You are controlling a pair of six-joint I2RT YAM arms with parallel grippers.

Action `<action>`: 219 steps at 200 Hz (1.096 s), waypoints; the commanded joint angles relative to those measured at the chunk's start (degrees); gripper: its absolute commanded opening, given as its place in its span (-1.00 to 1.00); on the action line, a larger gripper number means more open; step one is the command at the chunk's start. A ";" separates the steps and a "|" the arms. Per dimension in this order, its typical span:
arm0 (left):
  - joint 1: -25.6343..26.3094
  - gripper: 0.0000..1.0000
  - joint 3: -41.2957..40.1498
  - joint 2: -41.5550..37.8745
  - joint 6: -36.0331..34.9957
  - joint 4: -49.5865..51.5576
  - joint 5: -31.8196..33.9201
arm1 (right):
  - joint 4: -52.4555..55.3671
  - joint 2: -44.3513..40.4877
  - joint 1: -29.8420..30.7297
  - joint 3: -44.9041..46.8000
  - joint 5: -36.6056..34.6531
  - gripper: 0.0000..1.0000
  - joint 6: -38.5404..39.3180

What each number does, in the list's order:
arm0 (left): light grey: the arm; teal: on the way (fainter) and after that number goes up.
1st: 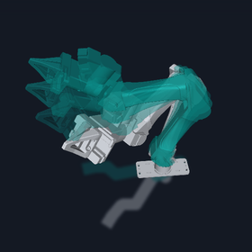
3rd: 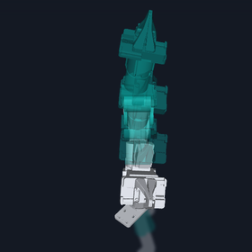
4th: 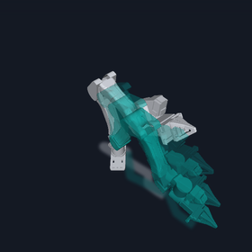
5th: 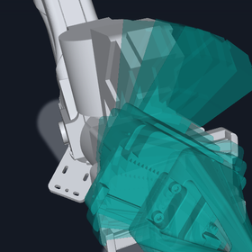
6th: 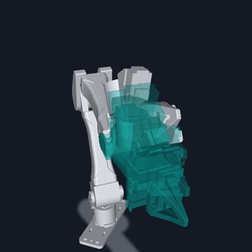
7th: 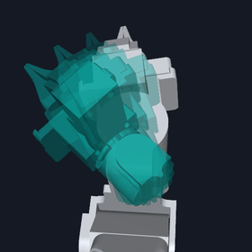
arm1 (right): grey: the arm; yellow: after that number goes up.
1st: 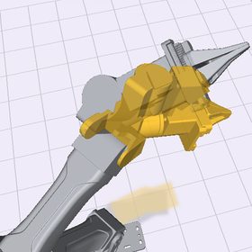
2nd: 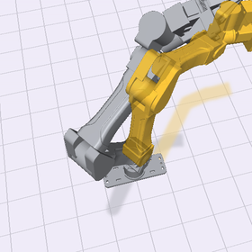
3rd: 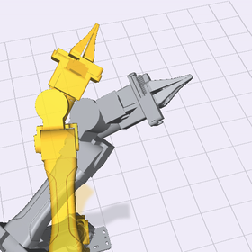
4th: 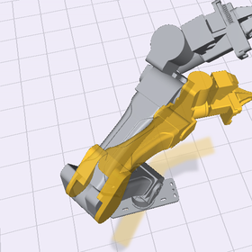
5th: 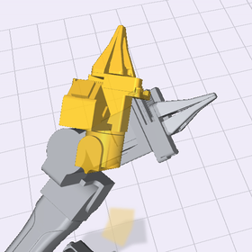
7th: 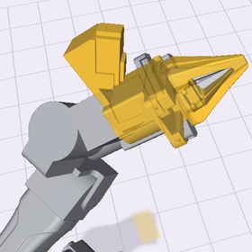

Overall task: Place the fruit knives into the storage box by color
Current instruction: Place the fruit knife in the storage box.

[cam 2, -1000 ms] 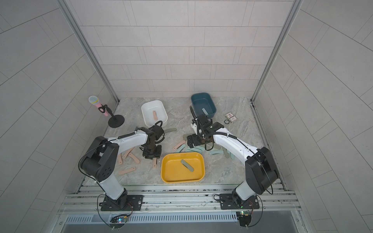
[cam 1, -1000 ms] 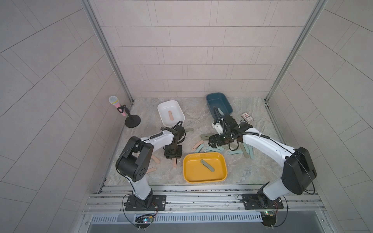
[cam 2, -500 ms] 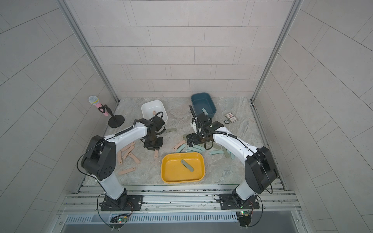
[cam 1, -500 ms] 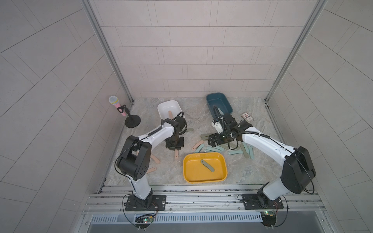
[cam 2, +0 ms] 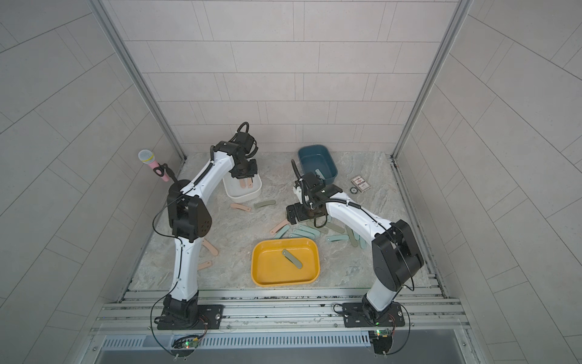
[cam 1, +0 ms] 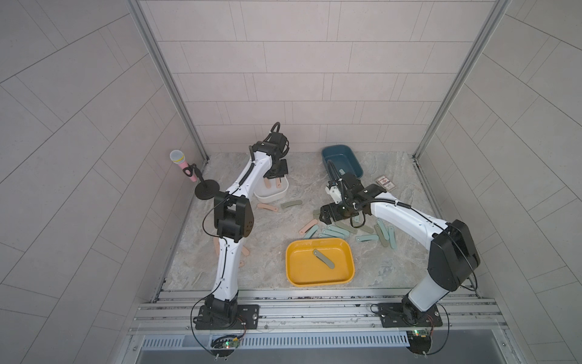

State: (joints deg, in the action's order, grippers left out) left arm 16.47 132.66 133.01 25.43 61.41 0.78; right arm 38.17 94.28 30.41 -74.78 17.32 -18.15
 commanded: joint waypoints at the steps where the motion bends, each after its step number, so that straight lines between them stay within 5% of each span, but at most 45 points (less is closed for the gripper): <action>1: -1.21 -0.82 4.88 3.13 -0.33 1.77 3.73 | 1.21 1.15 -0.18 -1.51 0.72 1.00 1.01; 87: -3.81 -0.62 12.42 14.21 1.64 -5.08 6.97 | -0.02 1.17 -0.26 -0.63 1.05 1.00 0.83; 113: -3.93 -0.44 13.76 15.27 1.88 -5.61 5.73 | 0.21 0.74 -0.36 -0.46 0.78 1.00 0.84; 141: -3.97 0.01 16.31 14.27 1.66 -5.06 3.66 | 0.44 0.73 -0.36 -0.66 0.69 1.00 0.81; 167: -3.97 0.50 18.16 10.15 2.20 -3.25 2.33 | 0.77 0.48 -0.27 -1.48 1.06 1.00 0.89; 195: -3.53 0.58 12.51 0.25 2.23 -1.73 1.33 | 0.46 -1.53 0.08 -0.45 0.27 1.00 0.79; 219: -3.45 0.60 -4.54 -12.50 1.91 -1.65 1.00 | 0.39 -3.48 0.92 1.37 -0.63 1.00 0.66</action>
State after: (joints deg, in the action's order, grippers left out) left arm 12.78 138.50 133.56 27.40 57.08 2.20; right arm 37.67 94.70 30.48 -74.94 18.00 -18.00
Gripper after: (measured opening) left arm 0.799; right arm 0.997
